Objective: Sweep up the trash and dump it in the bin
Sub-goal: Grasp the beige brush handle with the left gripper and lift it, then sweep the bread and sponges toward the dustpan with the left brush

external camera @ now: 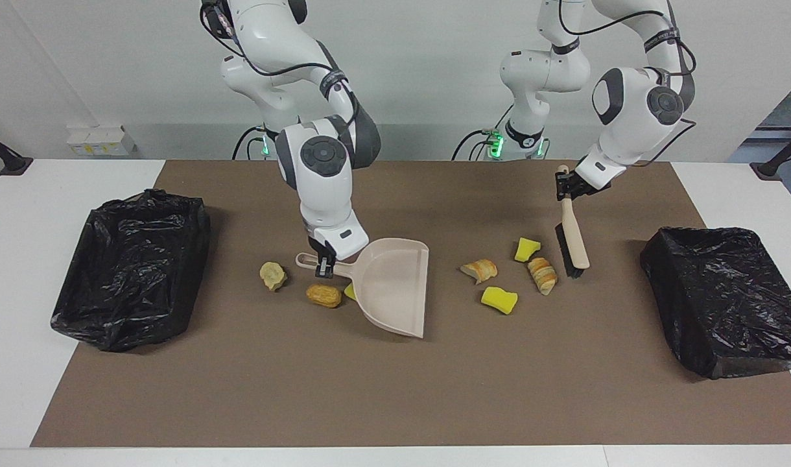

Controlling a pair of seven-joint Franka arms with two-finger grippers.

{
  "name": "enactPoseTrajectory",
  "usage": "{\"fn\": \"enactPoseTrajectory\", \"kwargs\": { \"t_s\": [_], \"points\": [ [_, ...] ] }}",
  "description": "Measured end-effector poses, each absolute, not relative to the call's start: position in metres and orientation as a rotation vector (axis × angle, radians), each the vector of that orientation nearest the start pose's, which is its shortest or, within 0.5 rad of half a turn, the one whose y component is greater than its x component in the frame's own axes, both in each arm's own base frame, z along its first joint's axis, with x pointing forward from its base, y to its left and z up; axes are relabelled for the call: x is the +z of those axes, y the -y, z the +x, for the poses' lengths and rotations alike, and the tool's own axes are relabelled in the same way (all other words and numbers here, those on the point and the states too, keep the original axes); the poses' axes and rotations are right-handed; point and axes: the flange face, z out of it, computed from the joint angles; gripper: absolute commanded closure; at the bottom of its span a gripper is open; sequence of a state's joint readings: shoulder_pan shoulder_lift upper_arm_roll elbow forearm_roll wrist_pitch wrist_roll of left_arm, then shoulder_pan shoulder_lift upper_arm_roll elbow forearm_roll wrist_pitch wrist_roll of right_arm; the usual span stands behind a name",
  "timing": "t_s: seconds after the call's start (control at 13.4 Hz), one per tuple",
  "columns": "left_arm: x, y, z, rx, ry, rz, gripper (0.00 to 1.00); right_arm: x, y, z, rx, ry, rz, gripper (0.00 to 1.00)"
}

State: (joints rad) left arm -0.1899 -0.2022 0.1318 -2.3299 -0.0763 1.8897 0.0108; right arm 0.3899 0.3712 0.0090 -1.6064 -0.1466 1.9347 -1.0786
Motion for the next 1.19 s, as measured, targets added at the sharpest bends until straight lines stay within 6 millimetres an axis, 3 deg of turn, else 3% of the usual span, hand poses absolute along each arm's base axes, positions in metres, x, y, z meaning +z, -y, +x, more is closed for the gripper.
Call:
{"fn": "enactPoseTrajectory", "kwargs": {
  "t_s": [0.22, 0.59, 1.19],
  "points": [
    [0.372, 0.040, 0.452, 0.396, 0.111, -3.175, 1.00, 0.402, -0.285, 0.591, 0.175, 2.354, -2.259, 1.00],
    [0.350, 0.065, 0.463, 0.316, 0.190, -3.160, 1.00, 0.373, -0.313, 0.578, 0.227, 2.379, -2.244, 1.00],
    [0.348, 0.105, 0.465, 0.275, 0.116, -3.193, 1.00, 0.370, -0.316, 0.579, 0.214, 2.373, -2.261, 1.00]
  ]
}}
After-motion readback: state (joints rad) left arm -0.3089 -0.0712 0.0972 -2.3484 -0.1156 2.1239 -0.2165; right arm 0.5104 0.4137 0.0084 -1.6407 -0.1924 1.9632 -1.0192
